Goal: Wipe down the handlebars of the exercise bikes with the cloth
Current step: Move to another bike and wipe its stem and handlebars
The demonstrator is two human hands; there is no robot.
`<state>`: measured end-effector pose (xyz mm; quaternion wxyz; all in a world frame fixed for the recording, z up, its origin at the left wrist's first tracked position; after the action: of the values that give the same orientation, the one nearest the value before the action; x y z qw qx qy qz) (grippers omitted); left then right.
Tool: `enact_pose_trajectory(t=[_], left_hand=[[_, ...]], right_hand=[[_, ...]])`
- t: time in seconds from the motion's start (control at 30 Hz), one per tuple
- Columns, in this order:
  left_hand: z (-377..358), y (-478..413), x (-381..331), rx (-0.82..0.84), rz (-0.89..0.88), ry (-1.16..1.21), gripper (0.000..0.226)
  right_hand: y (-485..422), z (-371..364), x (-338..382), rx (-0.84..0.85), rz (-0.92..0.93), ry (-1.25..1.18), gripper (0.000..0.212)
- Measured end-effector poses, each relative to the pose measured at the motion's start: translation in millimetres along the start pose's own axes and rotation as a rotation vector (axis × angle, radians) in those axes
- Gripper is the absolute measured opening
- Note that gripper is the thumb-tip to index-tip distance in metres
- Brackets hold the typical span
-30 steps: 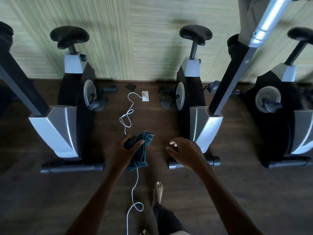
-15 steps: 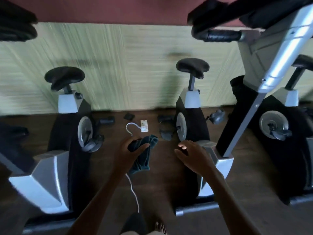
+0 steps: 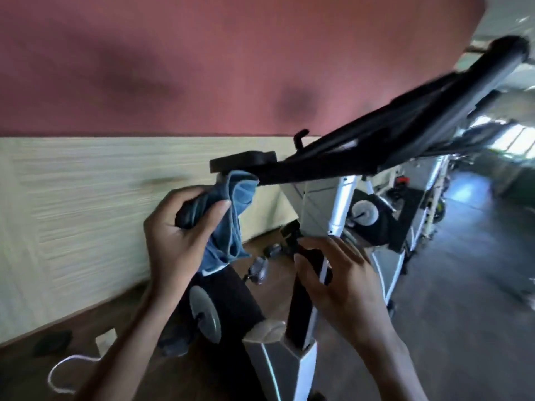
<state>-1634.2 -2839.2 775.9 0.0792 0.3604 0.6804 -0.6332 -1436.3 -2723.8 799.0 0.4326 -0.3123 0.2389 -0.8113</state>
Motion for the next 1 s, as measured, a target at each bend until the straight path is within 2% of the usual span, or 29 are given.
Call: enact_pose_trajectory(t=[0.13,0.23,0.3,0.37,0.43,0.6,0.7,0.73,0.8,0.87,0.93,1.0], left_hand=[[-76.7,-68.2,-35.2,-0.009,-0.217,0.157,0.017],[-132.2,-89.6,-42.1,0.078,-0.218,0.196,0.029],[-155.7,-86.9,-31.7,0.244,-0.203,0.107,0.042],[-163.8,-77.1,-20.8,0.429,-0.237,-0.01,0.051],[-161.8,-72.2,-16.8,0.512,-0.293,-0.072,0.056],[-152.4,-79.9,-17.5,0.689,-0.269,0.004,0.048],[-138.0,-85.2,-14.3,0.812,-0.16,0.093,0.042],[-130.3,-86.5,-11.7,0.809,-0.172,0.078,0.042],[-113.5,-93.2,0.5,0.689,-0.292,-0.05,0.048],[-100.9,-102.8,24.2,0.596,-0.357,-0.221,0.05],[-90.9,-113.7,51.0,0.614,-0.31,-0.285,0.052],[-86.5,-120.1,67.0,0.682,-0.242,-0.234,0.064]], right_hand=[[-43.1,69.1,5.9,-0.439,0.057,0.103,0.019],[-76.7,112.4,2.3,-0.611,0.068,0.293,0.022],[-105.0,129.1,-6.3,-0.57,0.072,0.48,0.027],[-129.3,135.6,-18.1,-0.446,0.113,0.718,0.033],[-142.3,133.5,-27.2,-0.335,0.156,0.876,0.037],[-143.0,114.0,-2.8,-0.332,0.138,0.859,0.043],[-148.5,88.7,21.2,-0.226,0.138,0.822,0.044],[-149.8,77.9,24.4,-0.146,0.129,0.83,0.045],[-148.8,59.3,24.1,0.02,0.11,0.846,0.051],[-146.7,50.3,20.9,0.09,0.098,0.847,0.052],[-146.6,47.4,22.7,0.108,0.071,0.842,0.05],[-150.7,44.1,28.1,0.117,0.038,0.819,0.051]])
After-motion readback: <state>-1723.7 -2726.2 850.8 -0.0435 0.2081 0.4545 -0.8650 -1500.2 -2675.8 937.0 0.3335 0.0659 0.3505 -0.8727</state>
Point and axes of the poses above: each hand's wrist, its own y-axis away from the middle knuckle, its own z-axis out of the back of the hand, x = y × z, the point moved 2 cm from there along -y, towards the middle knuckle, and after that the axes turned 9 degrees about -z, right-handed, at the moved point
